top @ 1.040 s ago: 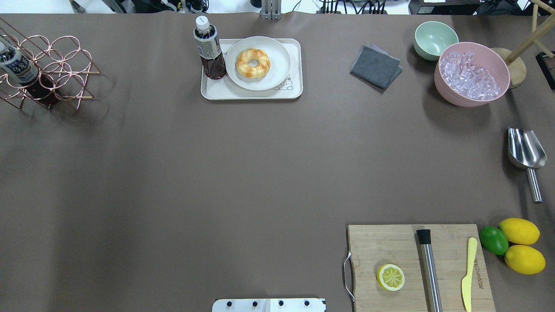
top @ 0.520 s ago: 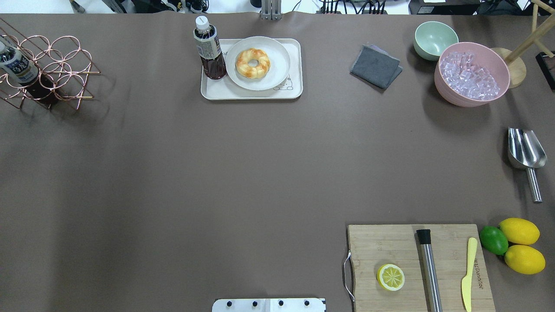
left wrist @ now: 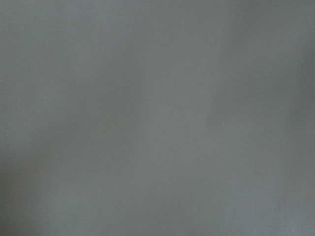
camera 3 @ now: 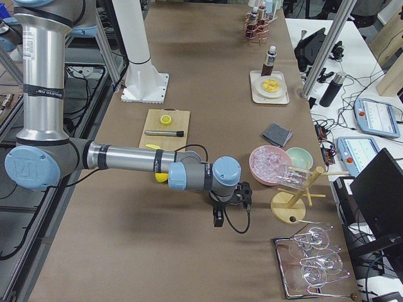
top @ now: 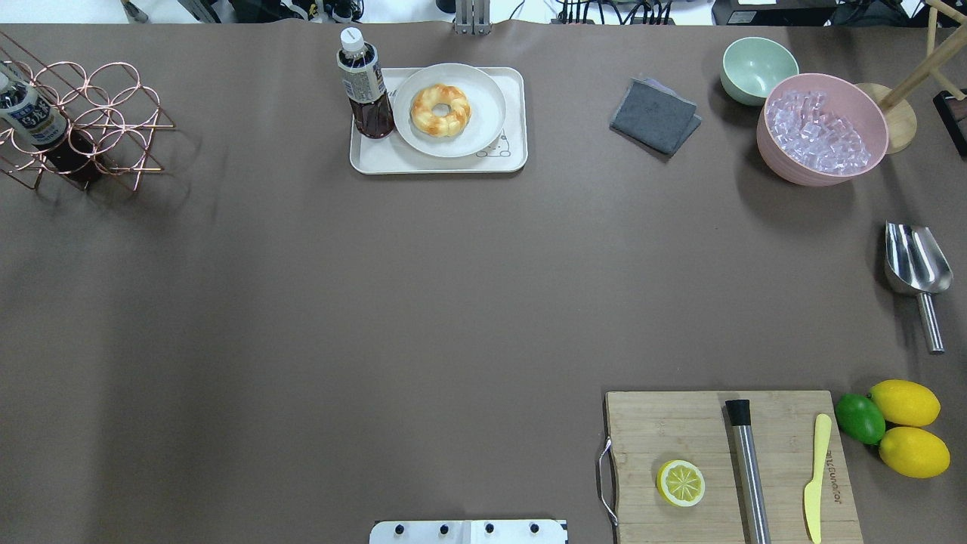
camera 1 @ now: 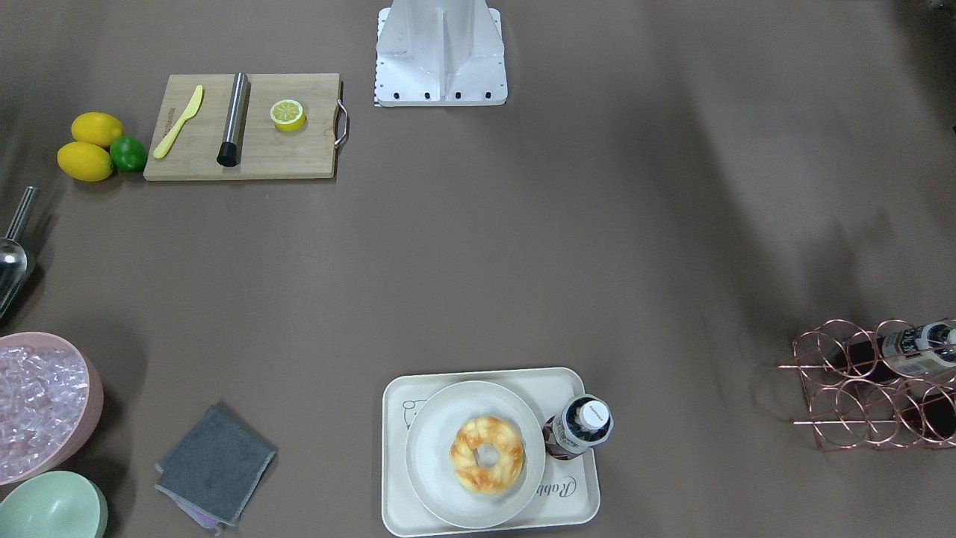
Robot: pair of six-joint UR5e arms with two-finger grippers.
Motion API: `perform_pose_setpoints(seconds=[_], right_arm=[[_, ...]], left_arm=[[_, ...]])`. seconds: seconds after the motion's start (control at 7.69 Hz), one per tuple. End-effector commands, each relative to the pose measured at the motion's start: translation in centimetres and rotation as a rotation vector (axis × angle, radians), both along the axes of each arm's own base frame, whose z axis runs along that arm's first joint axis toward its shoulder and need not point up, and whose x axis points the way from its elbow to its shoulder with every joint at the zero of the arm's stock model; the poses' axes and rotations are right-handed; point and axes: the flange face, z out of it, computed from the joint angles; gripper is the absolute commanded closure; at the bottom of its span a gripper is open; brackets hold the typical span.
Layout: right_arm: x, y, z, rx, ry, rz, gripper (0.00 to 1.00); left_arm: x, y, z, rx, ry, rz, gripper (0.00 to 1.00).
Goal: Place donut on tray
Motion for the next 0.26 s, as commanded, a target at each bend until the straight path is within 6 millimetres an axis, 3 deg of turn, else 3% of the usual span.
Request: perform_pose_setpoints(seconds=[0.0,0.13], right_arm=[[0.38,0.09,-0.11,0.0,-0.002,0.008,0.0],[0.44,0.05,-0.01,-0.003,-0.001,0.01,0.0]], left_arm=[[-0.01,-0.3,-0.63,0.015,0.0,0.001,0.02],[-0.02,-0.43,-0.83,0.019,0.0,0.001,0.02]])
